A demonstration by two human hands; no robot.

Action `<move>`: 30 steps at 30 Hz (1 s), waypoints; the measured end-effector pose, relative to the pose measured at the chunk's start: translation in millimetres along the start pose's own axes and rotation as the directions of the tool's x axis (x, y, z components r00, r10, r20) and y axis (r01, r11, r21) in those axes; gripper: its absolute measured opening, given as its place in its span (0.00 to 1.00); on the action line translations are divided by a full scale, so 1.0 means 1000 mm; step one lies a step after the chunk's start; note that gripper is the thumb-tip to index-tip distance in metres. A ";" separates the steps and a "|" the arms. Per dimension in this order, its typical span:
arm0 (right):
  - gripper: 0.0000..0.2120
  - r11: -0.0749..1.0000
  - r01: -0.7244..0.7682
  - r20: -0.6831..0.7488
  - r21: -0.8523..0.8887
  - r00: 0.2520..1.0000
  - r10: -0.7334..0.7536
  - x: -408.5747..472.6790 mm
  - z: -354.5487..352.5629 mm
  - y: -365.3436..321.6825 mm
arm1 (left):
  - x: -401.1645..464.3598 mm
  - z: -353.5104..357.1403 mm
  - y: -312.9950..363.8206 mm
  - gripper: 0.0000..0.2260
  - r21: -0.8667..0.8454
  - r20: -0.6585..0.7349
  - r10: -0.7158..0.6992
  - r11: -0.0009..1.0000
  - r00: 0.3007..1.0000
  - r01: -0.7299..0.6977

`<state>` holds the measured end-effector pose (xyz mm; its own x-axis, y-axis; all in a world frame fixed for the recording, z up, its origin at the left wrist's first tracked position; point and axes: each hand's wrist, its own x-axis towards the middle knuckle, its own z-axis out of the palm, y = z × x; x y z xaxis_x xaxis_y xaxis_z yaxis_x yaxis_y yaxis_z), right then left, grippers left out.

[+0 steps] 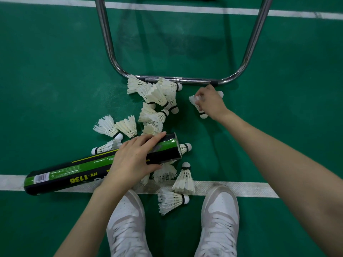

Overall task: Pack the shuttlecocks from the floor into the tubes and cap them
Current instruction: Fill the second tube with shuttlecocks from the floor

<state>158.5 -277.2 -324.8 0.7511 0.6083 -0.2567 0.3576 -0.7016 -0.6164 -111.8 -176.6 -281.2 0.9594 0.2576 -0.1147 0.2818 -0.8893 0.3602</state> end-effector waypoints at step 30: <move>0.11 0.726 -0.122 0.008 0.676 0.987 0.159 -0.192 0.043 -0.059 | 0.002 0.008 0.007 0.41 -0.002 -0.036 0.052 0.999 0.998 -0.052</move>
<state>-30.5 -336.1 -271.2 0.7938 0.4921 -0.3573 -0.2076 -0.3331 -0.9198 -108.1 -185.2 -286.5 0.9724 0.2246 -0.0629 0.2318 -0.9006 0.3676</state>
